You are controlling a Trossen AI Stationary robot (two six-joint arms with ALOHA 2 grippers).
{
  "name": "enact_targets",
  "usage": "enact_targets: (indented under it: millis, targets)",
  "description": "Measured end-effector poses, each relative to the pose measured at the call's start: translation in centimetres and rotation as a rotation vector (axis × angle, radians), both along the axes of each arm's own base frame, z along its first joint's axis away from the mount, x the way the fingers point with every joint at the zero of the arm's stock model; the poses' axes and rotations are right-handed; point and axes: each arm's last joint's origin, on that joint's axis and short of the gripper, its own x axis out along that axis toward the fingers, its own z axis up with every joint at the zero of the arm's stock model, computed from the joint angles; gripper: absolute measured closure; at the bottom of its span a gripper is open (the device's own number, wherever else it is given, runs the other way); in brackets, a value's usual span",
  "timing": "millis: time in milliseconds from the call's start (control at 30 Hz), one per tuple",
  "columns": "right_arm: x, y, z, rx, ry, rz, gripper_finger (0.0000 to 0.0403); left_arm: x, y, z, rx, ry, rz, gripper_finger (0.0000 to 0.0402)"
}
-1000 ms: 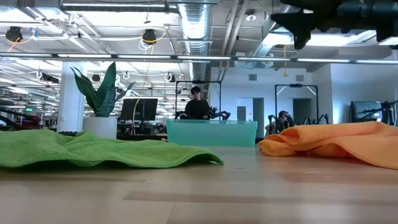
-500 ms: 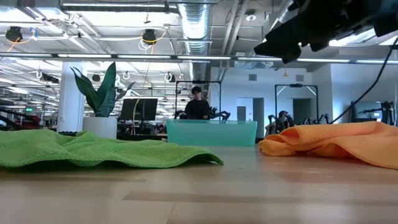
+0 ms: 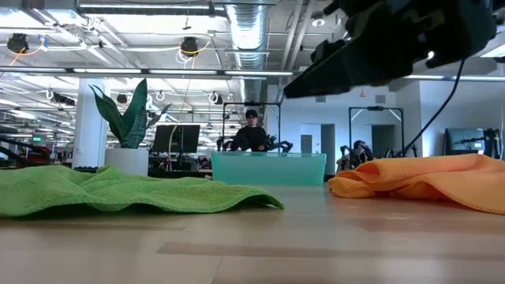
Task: Roll towel into tight, uniform cylinder
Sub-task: Roll the green microfiber towel
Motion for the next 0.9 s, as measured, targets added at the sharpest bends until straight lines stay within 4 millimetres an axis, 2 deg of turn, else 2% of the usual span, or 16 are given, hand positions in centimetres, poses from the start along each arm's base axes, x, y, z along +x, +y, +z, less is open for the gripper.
enact_targets:
  millis: [433, 733, 900]
  targets:
    - [3.1, 1.4, -5.2, -0.054, 0.130, 0.006, 0.0172, 0.1, 0.1, 0.0, 0.025, -0.027, -0.010, 0.0401]
    - [3.9, 0.9, -7.3, -0.022, 0.138, 0.022, 0.0172, 0.2, 0.1, 0.0, 0.056, -0.058, -0.031, 0.0401]
    - [4.2, 0.3, -7.4, -0.008, 0.148, -0.003, 0.0174, 0.2, 0.2, 0.0, 0.076, -0.081, -0.027, 0.0401]
